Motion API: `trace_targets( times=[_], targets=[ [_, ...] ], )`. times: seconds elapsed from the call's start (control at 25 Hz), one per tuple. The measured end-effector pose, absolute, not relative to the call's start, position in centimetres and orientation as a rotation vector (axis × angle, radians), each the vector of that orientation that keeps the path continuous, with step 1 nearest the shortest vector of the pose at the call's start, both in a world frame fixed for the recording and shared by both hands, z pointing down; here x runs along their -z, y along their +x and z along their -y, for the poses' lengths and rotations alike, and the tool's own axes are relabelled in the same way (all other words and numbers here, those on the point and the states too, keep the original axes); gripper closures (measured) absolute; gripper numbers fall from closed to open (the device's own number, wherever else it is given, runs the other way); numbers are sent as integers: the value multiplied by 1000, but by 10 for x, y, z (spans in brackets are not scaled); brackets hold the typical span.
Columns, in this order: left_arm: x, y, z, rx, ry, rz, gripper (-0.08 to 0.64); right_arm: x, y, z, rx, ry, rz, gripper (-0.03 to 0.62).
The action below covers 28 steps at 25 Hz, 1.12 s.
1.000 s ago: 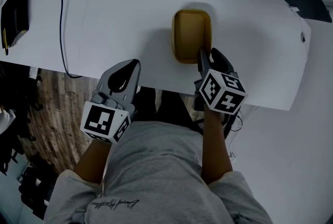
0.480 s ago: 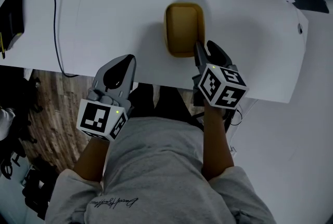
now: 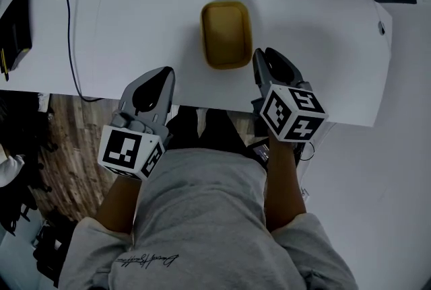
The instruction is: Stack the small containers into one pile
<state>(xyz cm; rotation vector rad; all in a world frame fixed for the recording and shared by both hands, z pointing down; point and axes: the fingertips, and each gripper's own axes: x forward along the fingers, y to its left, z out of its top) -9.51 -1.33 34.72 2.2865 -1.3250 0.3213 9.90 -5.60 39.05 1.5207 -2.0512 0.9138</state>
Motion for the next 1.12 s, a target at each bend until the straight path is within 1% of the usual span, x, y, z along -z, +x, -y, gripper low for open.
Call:
trace_targets(
  times=[0.36,0.76,1.12],
  targets=[
    [-315,-73,20,-284,2345,1325,558,-341,121,53,-826,1539,2136,577],
    [-283,-48,15,-262,2408,1285,558,-279,100,33,-748,1283,2407,580],
    [-260,-34,10,-231,2426,1276,558,-247,92,23,-695,1241,2508,580]
  ],
)
